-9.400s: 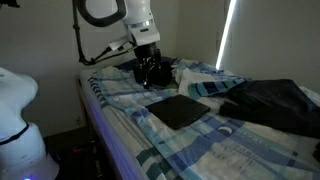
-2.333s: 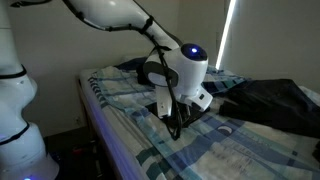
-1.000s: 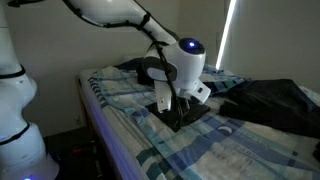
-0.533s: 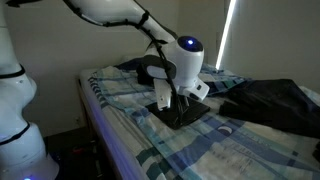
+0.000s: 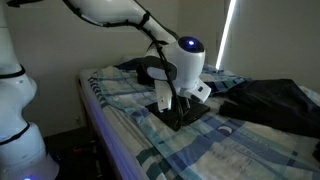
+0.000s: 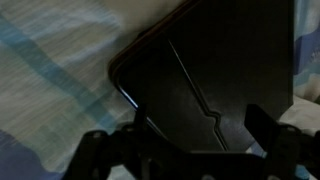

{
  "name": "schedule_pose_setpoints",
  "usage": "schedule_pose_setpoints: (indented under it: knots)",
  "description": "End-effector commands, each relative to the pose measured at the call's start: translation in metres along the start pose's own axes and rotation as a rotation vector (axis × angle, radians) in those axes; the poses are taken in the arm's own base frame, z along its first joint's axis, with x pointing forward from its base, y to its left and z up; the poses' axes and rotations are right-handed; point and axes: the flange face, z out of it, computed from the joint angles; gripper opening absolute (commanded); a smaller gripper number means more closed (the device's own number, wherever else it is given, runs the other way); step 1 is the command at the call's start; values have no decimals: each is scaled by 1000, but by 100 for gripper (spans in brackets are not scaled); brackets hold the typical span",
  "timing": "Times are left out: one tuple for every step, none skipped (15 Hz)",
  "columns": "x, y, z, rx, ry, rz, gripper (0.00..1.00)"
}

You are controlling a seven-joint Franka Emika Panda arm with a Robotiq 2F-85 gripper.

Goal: Open the tablet on the bed

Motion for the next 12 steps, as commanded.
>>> schedule_pose_setpoints:
  knots:
    - [3,10,3,-6,12,39,100]
    - [3,13,4,-7,9,42,100]
    - [3,15,6,-8,7,45,100]
    - [3,17,7,-9,5,48,100]
    - [3,18,8,-9,3,51,100]
    - [3,20,8,-9,1,52,100]
    - [3,21,9,-11,0,52,100]
    - [3,20,10,-13,-2,50,100]
    - [3,20,10,-15,-2,48,100]
    - [3,20,10,-17,-3,47,100]
    - [3,20,10,-16,-4,47,100]
    - [3,21,11,-18,-5,45,100]
